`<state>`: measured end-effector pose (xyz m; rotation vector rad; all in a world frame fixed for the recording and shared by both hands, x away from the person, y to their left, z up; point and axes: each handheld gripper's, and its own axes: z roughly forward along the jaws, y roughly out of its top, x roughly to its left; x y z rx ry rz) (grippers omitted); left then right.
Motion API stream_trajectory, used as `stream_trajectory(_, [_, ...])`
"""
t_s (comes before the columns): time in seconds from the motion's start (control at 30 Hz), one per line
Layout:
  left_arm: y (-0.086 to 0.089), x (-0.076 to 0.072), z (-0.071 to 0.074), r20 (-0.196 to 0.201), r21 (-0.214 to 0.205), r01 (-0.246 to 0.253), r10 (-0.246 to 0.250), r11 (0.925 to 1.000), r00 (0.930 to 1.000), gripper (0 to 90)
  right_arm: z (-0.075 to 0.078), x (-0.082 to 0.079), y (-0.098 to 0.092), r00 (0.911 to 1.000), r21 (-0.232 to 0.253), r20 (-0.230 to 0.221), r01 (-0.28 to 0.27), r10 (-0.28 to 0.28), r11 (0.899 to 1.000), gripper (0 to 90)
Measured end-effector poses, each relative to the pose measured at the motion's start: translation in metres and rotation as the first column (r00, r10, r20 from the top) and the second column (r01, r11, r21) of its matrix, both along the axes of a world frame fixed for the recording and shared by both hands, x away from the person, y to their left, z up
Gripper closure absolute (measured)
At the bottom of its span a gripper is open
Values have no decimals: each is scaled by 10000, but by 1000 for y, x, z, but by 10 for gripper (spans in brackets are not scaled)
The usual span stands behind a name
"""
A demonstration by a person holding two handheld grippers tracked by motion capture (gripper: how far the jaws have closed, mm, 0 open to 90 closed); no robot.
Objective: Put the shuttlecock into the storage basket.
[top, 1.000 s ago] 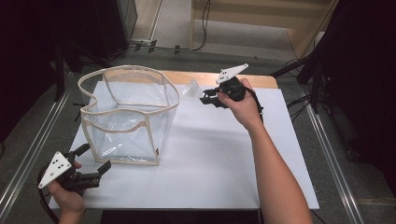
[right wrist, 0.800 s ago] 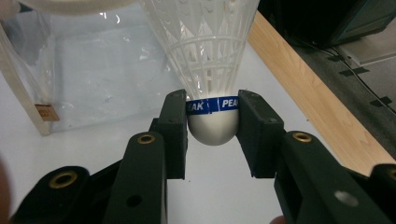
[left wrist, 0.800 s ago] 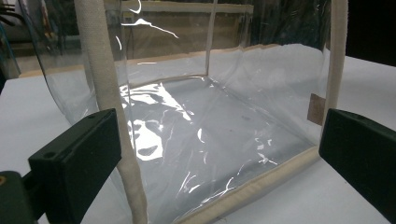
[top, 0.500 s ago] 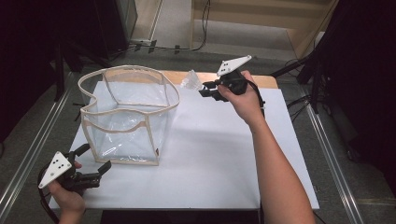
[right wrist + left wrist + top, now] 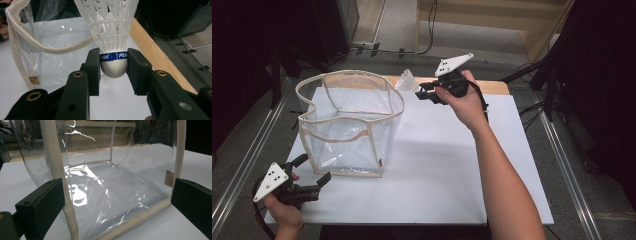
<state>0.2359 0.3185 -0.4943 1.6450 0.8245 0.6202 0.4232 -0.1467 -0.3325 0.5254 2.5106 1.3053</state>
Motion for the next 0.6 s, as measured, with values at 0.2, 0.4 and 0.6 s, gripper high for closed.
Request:
stream_trajectory(0.2, [0, 0, 0, 1, -55, 6, -6, 10000, 10000, 0, 7, 0, 15, 9995, 16, 73, -300, 300, 9995, 625])
stream_trajectory(0.4, [1, 0, 0, -4, -82, 8, -8, 10000, 10000, 0, 10, 1, 28, 9983, 54, 147, -564, 563, 9984, 624])
stream_trajectory(0.6, [1, 0, 0, -4, -109, 9, -10, 9999, 10000, 0, 10, 0, 41, 9972, 48, 148, -735, 734, 9973, 624])
